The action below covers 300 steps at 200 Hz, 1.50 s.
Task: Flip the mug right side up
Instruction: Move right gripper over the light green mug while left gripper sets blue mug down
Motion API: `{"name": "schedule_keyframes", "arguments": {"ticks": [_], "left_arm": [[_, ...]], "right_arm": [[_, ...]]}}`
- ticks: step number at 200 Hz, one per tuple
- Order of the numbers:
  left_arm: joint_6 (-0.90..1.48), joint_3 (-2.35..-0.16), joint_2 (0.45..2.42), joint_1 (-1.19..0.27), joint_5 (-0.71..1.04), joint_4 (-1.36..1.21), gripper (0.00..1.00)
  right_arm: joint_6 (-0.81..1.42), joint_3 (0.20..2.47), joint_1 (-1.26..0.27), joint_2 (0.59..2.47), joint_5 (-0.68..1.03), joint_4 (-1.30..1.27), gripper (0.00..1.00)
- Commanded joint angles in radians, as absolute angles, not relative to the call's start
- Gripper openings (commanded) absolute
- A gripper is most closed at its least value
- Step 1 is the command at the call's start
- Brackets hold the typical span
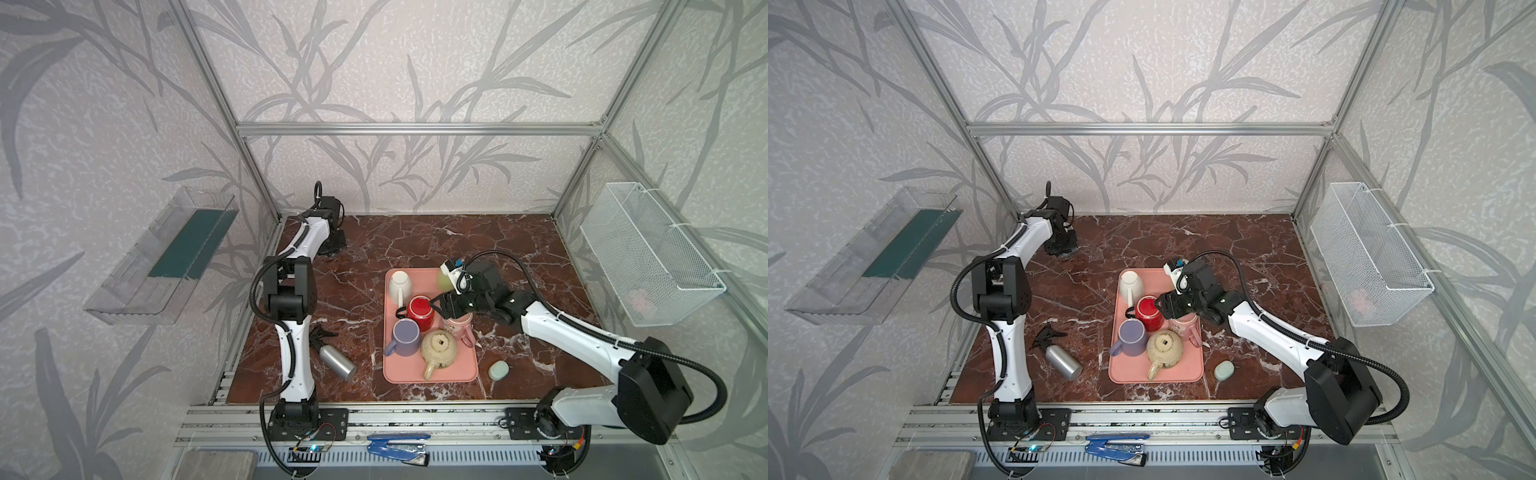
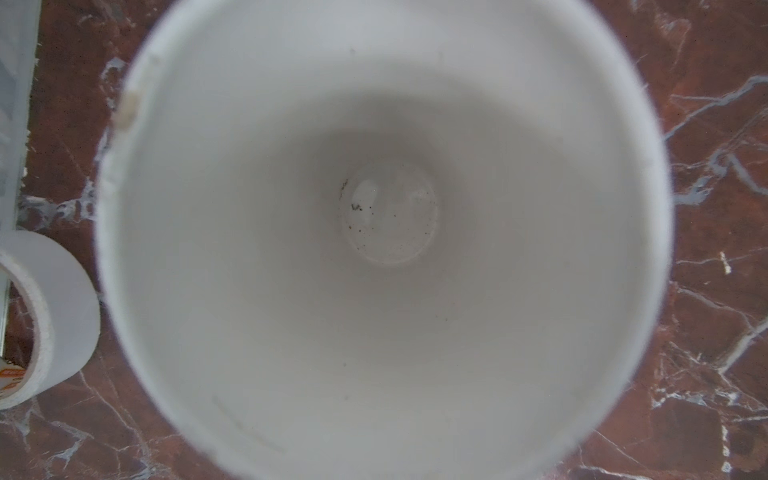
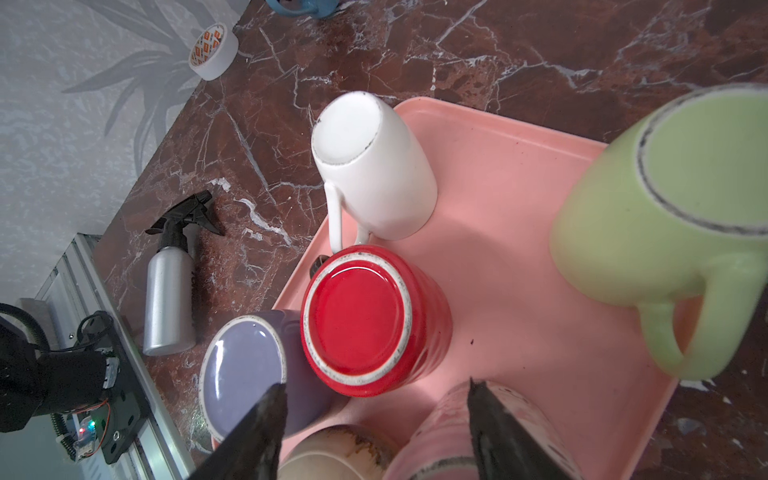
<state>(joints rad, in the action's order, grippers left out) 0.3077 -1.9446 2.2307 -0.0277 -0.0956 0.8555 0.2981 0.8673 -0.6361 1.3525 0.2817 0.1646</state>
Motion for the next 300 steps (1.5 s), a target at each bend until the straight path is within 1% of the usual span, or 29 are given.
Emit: {"name": "schedule_keyframes", "arguments": {"ticks": [1,22,83,129,168,247,252,259,272,282,300], "left_arm": [[0.319,-1.973,2.230,-0.023,-0.102,0.823,0.01],[0.324,-1.971,2.237,-0.022,-0.093,0.819,0.03],[0.314,-1.956,2.231,-0.023,-0.047,0.814,0.21],[0.319,-1.923,2.219,-0.022,-0.037,0.810,0.31],[0.308,-1.880,2.165,-0.025,-0.026,0.793,0.45],[0.301,-1.770,2.013,-0.025,0.011,0.772,0.55],[0.301,-1.763,2.002,-0.026,0.014,0.771,0.57],[0.299,-1.753,1.988,-0.025,0.023,0.768,0.65],[0.298,-1.734,1.962,-0.025,0.037,0.769,0.75],[0.299,-1.716,1.940,-0.025,0.040,0.769,0.78],[0.301,-1.681,1.902,-0.025,0.041,0.760,0.80]], "right_arm": [[0.298,0.862,-0.641,1.348,0.298,0.164,0.69],[0.296,0.865,-0.641,1.350,0.298,0.170,0.69],[0.296,0.879,-0.641,1.355,0.287,0.198,0.68],[0.298,0.881,-0.640,1.342,0.282,0.218,0.68],[0.297,0.893,-0.640,1.328,0.277,0.236,0.68],[0.298,0.943,-0.640,1.271,0.235,0.339,0.68],[0.299,0.942,-0.640,1.266,0.233,0.345,0.68],[0.301,0.941,-0.640,1.256,0.233,0.352,0.68],[0.302,0.939,-0.640,1.238,0.228,0.368,0.68],[0.304,0.936,-0.642,1.224,0.226,0.380,0.68],[0.304,0.934,-0.644,1.202,0.221,0.404,0.69]]}}
